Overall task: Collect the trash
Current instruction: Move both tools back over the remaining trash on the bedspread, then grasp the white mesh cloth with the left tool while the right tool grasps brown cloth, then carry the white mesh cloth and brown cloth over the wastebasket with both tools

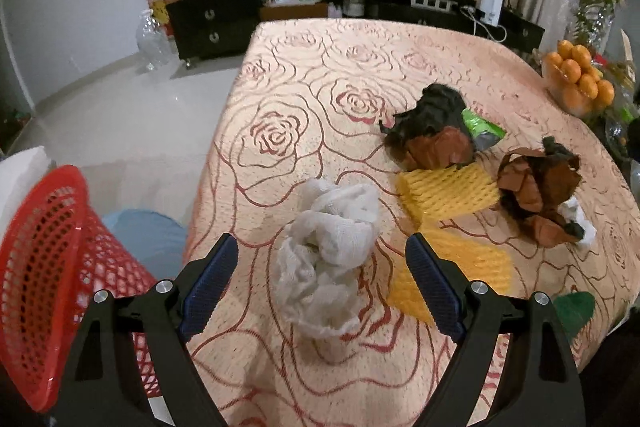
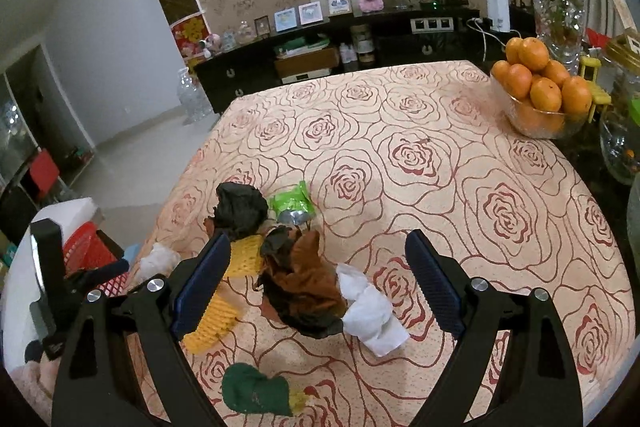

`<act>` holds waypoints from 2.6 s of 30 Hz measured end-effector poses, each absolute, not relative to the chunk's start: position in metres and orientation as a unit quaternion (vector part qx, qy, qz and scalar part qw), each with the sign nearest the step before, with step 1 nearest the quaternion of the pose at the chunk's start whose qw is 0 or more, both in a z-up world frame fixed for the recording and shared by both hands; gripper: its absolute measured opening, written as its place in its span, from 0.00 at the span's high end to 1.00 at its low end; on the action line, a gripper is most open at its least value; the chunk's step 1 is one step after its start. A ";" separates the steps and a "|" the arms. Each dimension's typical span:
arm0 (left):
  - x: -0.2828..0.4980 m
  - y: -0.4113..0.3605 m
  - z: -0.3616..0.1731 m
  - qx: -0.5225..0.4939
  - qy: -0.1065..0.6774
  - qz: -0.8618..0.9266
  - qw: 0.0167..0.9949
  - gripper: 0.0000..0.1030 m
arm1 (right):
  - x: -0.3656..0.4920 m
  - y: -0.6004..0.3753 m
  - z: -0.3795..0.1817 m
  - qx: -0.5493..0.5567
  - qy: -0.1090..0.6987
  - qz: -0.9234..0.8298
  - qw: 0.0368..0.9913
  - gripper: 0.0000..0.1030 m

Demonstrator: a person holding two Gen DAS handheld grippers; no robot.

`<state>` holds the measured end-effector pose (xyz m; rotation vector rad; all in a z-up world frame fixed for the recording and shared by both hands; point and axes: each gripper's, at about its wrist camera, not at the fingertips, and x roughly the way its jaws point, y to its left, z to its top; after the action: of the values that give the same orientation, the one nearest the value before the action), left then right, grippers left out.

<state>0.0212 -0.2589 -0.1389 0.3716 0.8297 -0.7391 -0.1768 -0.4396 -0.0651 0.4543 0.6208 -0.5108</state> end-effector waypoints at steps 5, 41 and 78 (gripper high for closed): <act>0.034 -0.262 -0.152 0.164 0.416 -0.351 0.823 0.54 | -0.174 -0.443 -0.071 0.221 0.309 -0.249 0.891 0.16; 0.014 -0.186 -0.085 0.110 0.331 -0.326 0.878 0.69 | -0.115 -0.424 -0.096 0.174 0.354 -0.200 0.897 0.66; 0.040 -0.048 0.003 0.047 0.283 -0.147 0.947 0.69 | -0.011 -0.258 0.029 0.090 0.265 0.025 0.960 0.66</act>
<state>0.0397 -0.0477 0.0026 0.0947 0.5767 -0.2987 -0.0108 -0.2578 0.0291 0.1828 0.5362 0.0500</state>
